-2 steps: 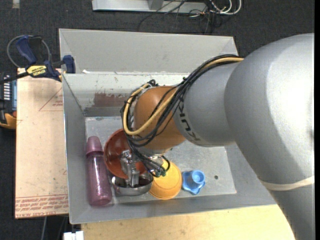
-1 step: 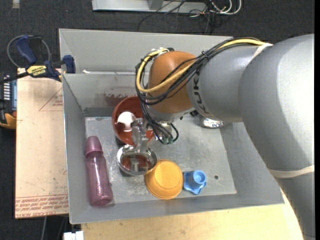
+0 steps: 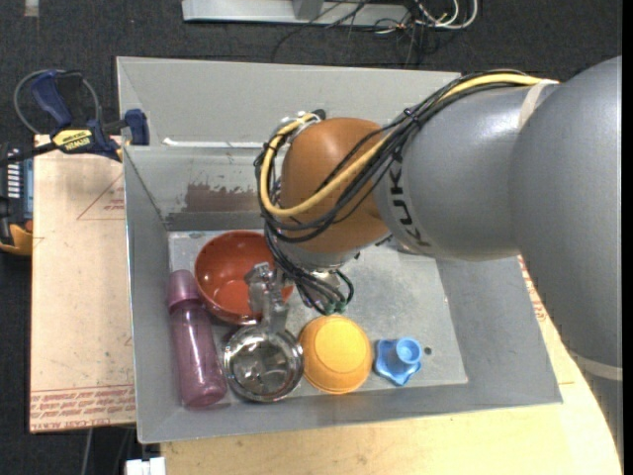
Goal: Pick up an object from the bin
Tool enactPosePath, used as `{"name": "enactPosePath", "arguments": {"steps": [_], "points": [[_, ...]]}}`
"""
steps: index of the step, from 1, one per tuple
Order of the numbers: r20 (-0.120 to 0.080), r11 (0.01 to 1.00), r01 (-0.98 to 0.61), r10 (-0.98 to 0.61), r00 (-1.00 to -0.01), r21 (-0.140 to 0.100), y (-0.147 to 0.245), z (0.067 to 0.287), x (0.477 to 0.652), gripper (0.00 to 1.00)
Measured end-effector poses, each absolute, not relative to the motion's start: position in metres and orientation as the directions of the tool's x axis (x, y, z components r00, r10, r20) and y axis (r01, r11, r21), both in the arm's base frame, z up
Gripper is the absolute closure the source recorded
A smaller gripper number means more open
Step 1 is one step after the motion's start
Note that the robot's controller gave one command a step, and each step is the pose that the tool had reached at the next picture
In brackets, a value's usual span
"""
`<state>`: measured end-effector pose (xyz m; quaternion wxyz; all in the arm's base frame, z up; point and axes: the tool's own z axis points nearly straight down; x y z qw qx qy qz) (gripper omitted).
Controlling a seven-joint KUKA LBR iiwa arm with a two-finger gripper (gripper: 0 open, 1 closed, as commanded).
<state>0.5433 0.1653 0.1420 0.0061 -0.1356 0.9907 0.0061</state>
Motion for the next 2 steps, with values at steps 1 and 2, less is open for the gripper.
{"name": "enactPosePath", "arguments": {"steps": [1,2], "points": [[-0.037,0.991,-0.131,-0.131,-0.991,0.008,0.135,0.069,0.589,1.00],[-0.025,0.966,-0.257,-0.256,-0.966,0.009,0.191,0.103,0.498,1.00]]}}
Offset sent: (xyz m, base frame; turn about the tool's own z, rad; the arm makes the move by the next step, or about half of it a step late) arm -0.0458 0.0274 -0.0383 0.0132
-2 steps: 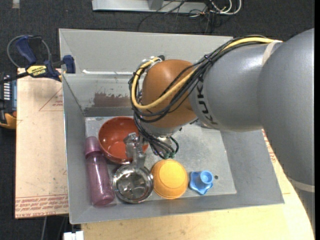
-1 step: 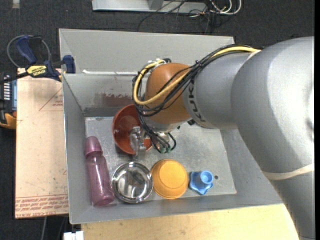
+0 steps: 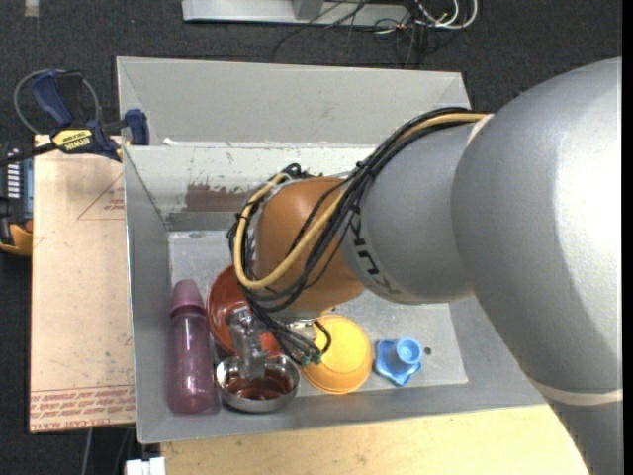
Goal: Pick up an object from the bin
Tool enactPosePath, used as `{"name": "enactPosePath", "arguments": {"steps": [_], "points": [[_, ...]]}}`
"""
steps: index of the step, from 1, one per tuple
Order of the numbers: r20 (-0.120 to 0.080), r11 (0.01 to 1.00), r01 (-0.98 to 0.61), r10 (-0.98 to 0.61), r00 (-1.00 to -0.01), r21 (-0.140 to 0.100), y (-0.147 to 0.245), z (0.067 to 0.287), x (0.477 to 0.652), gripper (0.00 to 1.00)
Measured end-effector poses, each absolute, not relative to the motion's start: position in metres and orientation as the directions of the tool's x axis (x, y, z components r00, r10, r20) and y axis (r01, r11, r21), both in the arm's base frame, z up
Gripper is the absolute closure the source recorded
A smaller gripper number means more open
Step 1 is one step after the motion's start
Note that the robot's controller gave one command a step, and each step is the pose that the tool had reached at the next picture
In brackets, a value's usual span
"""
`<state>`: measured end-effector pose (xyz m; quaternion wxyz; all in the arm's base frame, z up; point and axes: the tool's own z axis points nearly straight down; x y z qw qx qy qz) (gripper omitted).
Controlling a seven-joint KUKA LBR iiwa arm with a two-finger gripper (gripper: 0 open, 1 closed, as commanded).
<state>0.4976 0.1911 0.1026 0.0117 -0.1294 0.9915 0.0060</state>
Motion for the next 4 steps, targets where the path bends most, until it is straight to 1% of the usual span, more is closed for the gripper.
{"name": "enactPosePath", "arguments": {"steps": [1,2,3,4], "points": [[-0.044,0.988,-0.152,-0.151,-0.988,0.007,0.148,0.080,0.572,0.00],[-0.043,0.988,-0.151,-0.151,-0.988,0.007,0.148,0.080,0.572,0.00],[-0.050,0.925,-0.381,-0.380,-0.924,-0.003,0.103,0.071,0.592,0.00],[-0.047,0.990,-0.140,-0.140,-0.989,0.011,0.157,0.071,0.596,0.00]]}}
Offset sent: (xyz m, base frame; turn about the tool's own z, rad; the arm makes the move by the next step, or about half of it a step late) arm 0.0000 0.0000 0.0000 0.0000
